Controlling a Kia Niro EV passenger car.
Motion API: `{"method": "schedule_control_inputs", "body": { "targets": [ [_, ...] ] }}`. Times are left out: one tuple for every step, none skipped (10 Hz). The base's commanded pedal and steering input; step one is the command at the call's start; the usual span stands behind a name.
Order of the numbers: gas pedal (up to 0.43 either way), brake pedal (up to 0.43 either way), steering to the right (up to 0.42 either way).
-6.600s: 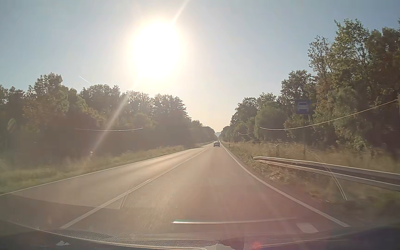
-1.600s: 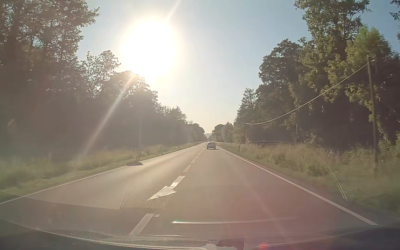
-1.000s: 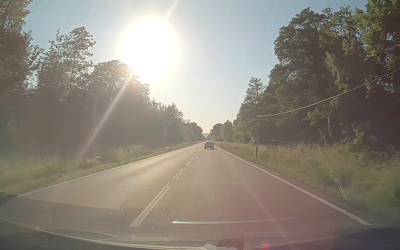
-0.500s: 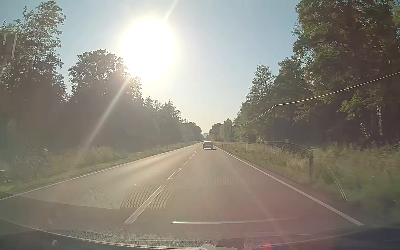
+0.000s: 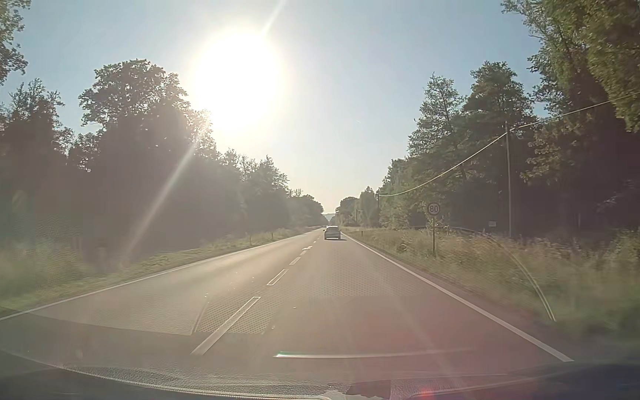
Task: Follow the waypoints while adhering to traffic rules and regulations
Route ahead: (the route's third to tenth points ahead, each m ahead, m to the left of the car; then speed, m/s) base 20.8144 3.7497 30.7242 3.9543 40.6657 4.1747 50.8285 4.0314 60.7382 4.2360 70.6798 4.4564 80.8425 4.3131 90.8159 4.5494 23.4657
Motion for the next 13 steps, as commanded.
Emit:
{"method": "schedule_control_inputs", "body": {
  "targets": [
    [0.0, 0.0, -0.002],
    [0.0, 0.0, -0.002],
    [0.0, 0.0, -0.002],
    [0.0, 0.0, -0.002],
    [0.0, 0.0, -0.002],
    [0.0, 0.0, -0.001],
    [0.0, 0.0, -0.001],
    [0.0, 0.0, -0.001],
    [0.0, 0.0, 0.0],
    [0.0, 0.0, 0.0],
    [0.0, 0.0, 0.0],
    [0.0, 0.0, 0.0],
    [0.0, 0.0, 0.0]
  ]
}}
